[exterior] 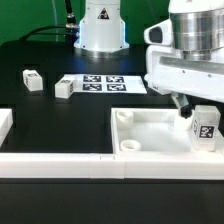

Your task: Assemble square table

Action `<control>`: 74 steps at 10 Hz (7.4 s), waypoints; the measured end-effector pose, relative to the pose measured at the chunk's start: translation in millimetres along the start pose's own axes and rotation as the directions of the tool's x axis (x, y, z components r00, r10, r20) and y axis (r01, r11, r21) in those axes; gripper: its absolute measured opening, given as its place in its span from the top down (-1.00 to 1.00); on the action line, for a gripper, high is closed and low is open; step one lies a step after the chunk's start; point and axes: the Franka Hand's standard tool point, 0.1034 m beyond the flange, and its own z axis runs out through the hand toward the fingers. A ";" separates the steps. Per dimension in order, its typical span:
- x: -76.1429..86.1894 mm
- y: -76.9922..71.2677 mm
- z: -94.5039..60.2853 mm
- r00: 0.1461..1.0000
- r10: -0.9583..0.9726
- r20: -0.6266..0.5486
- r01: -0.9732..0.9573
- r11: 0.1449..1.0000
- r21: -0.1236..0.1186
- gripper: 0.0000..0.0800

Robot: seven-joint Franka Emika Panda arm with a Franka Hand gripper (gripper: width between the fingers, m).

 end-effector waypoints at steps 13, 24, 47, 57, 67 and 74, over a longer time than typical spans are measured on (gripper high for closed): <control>-5.0 -2.8 4.1 0.993 -0.109 -0.037 0.107 0.993 -0.050 0.27; -4.7 -5.4 5.4 0.427 0.903 0.046 -0.903 0.422 0.079 0.05; 12.1 -0.5 -2.2 0.996 0.043 -0.078 -0.046 0.998 -0.034 0.12; 0.5 -16.2 -41.1 0.997 -0.010 -0.070 0.010 1.000 -0.009 -0.62; -51.2 -4.6 -41.1 0.973 -0.228 -0.040 0.225 0.972 -0.069 -0.62; -71.8 29.5 -19.4 0.777 -0.627 0.060 0.629 0.773 -0.081 -0.62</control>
Offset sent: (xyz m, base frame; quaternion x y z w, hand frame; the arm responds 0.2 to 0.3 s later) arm 0.0000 0.0000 0.0000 0.0000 0.0000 -0.1938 0.9810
